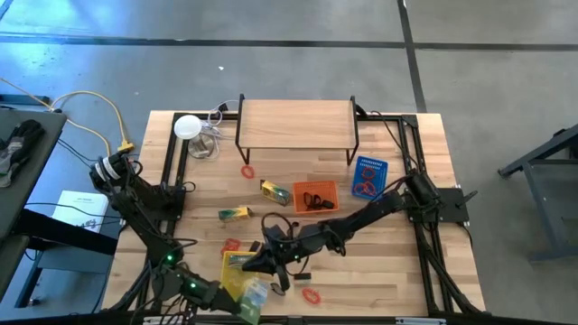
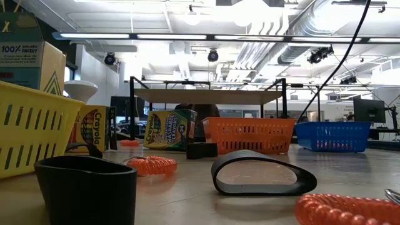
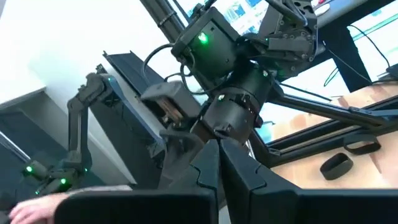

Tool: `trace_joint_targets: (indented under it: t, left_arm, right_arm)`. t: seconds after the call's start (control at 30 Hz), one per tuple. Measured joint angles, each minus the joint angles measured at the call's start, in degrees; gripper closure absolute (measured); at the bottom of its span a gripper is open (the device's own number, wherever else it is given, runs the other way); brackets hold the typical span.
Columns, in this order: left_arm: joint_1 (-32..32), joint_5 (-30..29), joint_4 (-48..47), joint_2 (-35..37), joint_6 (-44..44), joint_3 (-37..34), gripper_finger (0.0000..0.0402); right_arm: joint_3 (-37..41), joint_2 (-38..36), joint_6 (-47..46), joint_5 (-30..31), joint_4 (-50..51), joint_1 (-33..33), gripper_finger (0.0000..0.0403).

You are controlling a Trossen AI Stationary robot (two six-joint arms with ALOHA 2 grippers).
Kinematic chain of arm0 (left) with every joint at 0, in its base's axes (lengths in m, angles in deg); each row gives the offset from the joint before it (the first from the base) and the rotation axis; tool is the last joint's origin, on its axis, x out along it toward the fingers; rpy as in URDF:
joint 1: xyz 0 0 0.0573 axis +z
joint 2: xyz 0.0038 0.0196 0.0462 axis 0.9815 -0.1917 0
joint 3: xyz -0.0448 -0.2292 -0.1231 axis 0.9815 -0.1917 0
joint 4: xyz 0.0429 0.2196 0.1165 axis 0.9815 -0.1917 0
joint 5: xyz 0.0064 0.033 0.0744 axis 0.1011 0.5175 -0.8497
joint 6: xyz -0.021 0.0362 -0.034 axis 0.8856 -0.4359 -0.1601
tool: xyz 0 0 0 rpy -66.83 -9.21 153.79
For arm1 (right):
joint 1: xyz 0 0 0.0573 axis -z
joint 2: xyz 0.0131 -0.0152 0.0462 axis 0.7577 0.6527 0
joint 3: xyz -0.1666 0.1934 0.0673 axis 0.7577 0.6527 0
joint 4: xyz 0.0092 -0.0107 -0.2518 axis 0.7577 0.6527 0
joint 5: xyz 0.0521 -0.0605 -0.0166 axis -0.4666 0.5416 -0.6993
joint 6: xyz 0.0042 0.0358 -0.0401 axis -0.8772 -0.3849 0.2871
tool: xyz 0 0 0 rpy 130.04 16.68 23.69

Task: Pick & Place Office Desk Supplies
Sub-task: Put the crayon box into the yellow bin

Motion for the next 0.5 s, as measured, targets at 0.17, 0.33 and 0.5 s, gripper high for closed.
trace_joint_targets:
  t: [0.17,0.33,0.5]
  left_arm:
    - [-0.01,-2.57,-0.44,0.0,-1.31,0.0,0.027]
    - [-0.01,-2.93,-1.1,0.0,-2.13,0.0,0.0344]
    - [-0.01,-3.82,-1.47,0.0,-2.13,0.0,0.0377]
  right_arm:
    - [0.0,0.0,0.55,-0.13,0.08,-0.25,0.04]
    - [0.0,0.0,0.69,-0.5,0.1,-0.45,0.04]
    - [0.0,0.0,0.82,-0.75,0.1,-0.89,0.04]
